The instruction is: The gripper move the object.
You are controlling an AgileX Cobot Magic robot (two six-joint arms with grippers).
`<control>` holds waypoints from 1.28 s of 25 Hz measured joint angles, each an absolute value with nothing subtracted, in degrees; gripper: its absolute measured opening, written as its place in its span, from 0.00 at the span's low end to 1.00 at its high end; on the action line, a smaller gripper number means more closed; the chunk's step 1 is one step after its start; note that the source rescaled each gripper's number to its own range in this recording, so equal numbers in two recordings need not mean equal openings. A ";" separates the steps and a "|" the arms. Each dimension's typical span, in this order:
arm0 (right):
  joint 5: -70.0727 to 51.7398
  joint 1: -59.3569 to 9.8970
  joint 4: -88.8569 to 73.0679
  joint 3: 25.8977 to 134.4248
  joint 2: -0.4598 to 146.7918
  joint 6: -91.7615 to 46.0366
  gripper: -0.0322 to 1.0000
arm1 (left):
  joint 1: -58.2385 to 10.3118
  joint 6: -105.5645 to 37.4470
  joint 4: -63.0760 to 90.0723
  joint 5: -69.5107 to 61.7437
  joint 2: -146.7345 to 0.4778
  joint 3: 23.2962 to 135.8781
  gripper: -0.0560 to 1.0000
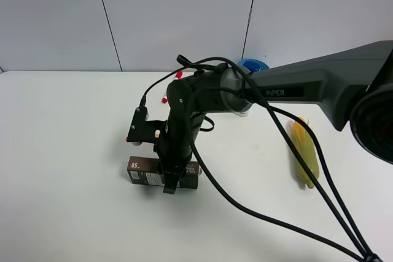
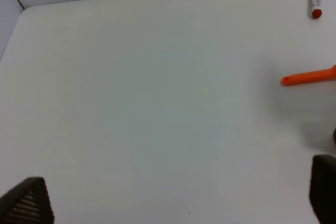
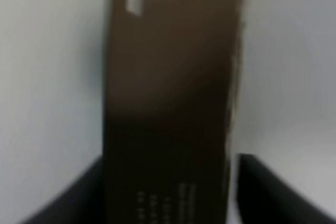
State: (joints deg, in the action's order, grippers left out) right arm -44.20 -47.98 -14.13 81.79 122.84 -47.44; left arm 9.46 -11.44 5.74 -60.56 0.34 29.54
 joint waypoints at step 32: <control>-61.18 -48.05 -18.74 90.36 98.01 -28.24 1.00 | 9.46 -11.44 5.74 -60.56 0.34 29.54 1.00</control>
